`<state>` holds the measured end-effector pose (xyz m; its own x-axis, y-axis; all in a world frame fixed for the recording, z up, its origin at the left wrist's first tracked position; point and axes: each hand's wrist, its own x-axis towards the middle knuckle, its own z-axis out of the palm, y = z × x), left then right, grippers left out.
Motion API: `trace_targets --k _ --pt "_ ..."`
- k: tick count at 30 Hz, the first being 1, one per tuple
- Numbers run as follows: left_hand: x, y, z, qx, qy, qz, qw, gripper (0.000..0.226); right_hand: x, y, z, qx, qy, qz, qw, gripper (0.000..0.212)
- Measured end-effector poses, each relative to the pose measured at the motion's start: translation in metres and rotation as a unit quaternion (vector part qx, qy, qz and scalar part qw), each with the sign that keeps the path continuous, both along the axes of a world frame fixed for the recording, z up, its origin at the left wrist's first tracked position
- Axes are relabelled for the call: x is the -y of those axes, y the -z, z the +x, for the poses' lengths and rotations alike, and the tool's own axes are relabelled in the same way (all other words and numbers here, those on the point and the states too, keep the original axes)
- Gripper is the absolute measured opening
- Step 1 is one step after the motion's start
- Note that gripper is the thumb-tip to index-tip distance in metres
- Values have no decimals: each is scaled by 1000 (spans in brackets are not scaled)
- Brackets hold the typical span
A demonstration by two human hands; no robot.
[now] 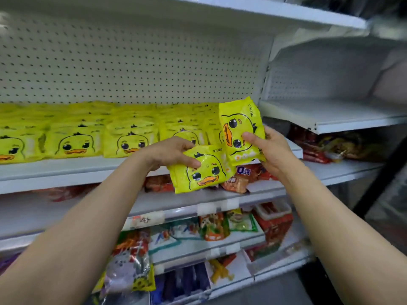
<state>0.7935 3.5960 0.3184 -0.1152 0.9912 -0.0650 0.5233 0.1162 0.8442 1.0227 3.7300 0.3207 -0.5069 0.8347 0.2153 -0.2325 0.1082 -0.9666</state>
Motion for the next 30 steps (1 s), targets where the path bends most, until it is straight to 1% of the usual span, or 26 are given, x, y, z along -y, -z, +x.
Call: trace_targets --k 2,3,5,6,7,9,12,15,16,17,18,19,21,22,23,24,27,28,30 --pt "-42 -1 9 -13 4 8 1000 44 -39 -6 12 0 12 -2 1000 47" --pt "-60 -3 14 -11 4 6 1000 54 -57 -10 19 5 15 -1 1000 38" --pt "-93 -9 24 -12 8 6 1000 78 -90 -15 32 13 21 -1 1000 31" --pt "-112 -9 26 -13 11 13 1000 83 -107 -17 39 15 23 0 1000 30" --pt "-128 -12 32 -10 8 12 1000 83 -123 -18 46 15 23 0 1000 31" --pt "-155 -16 42 -8 10 2 1000 73 -153 -18 58 12 20 -3 1000 34" --pt "-189 -19 53 -12 6 -20 1000 43 -194 -18 70 13 19 -10 1000 34" --pt "-215 -22 65 0 -19 -41 999 48 -232 -21 77 22 18 -15 999 29" --pt "-222 -22 69 1 -30 -44 999 45 -245 -22 77 28 12 -13 999 27" --pt "-227 -20 70 4 -32 -51 998 37 -258 -24 76 36 3 -7 999 27" --pt "-229 -19 72 5 -45 -53 998 33 -272 -26 73 48 -7 1 999 30" --pt "-232 -16 71 4 -53 -54 997 39 -285 -28 69 61 -20 8 998 32" --pt "-235 -11 70 -1 -74 -48 996 73 -309 -33 59 99 -51 27 993 32" --pt "-235 -9 70 -1 -85 -41 995 86 -320 -36 53 121 -69 40 989 32" --pt "-235 -8 71 2 -91 -36 995 92 -330 -38 46 143 -89 53 984 34" --pt "-235 -7 74 2 -102 -39 994 91 -339 -39 40 166 -105 70 978 37" --pt "-233 -1 71 20 -123 -51 991 65 -362 -36 18 234 -131 133 954 37" --pt "-231 1 69 16 -122 -54 991 63 -368 -35 11 259 -142 153 943 36" --pt "-230 4 62 4 -129 -55 990 71 -379 -30 -3 314 -168 192 915 39"
